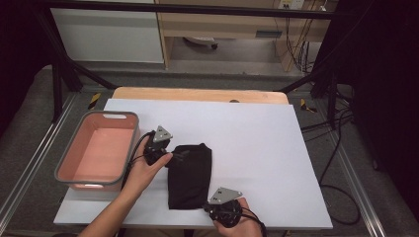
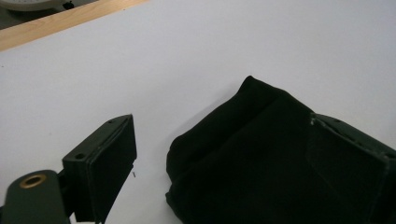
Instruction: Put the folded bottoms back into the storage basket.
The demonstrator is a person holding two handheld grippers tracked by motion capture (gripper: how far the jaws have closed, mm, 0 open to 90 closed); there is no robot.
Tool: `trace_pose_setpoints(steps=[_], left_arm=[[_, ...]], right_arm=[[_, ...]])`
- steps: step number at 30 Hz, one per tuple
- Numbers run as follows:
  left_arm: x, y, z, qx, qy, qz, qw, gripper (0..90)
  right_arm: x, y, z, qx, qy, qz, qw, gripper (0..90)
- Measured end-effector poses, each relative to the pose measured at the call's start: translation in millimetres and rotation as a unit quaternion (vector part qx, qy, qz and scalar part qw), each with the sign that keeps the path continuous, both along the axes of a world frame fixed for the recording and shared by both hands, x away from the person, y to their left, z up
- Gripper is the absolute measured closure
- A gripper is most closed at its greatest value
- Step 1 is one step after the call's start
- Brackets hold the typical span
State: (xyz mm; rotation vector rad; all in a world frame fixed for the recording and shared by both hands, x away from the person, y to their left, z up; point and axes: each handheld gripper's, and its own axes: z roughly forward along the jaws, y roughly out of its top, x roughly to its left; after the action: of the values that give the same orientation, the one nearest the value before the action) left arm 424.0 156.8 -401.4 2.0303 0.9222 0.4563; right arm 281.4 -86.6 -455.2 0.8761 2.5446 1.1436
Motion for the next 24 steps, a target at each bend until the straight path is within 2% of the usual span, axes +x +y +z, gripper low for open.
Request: trace_pose_setpoints(steps=[5,9,13,15,19,24], left_arm=[[0.9,9.7,-1.9,-0.009,0.003,0.019,0.9998,12.9],[1.0,14.0,-7.1,-0.007,0.002,0.031,0.9995,17.2],[1.6,15.0,-18.6,0.006,0.008,0.038,0.9992,21.7],[4.3,16.0,-23.3,0.006,0.014,0.041,0.9990,23.3],[7.9,17.7,-27.8,0.009,0.014,0.048,0.9987,26.9],[9.3,16.3,-36.6,0.019,0.021,0.050,0.9984,27.0]], right_arm=[[0.6,-0.3,0.0,0.003,0.004,-0.001,1.0000,86.9],[0.4,0.0,0.0,0.000,0.003,-0.001,1.0000,86.9],[0.7,-0.2,0.1,0.001,0.004,0.000,1.0000,86.9],[0.6,-0.2,-0.1,0.000,0.003,0.001,1.0000,86.9],[1.0,-0.6,-0.2,0.002,0.004,0.003,1.0000,86.9],[1.4,-0.8,-0.2,0.002,0.006,0.002,1.0000,86.8]])
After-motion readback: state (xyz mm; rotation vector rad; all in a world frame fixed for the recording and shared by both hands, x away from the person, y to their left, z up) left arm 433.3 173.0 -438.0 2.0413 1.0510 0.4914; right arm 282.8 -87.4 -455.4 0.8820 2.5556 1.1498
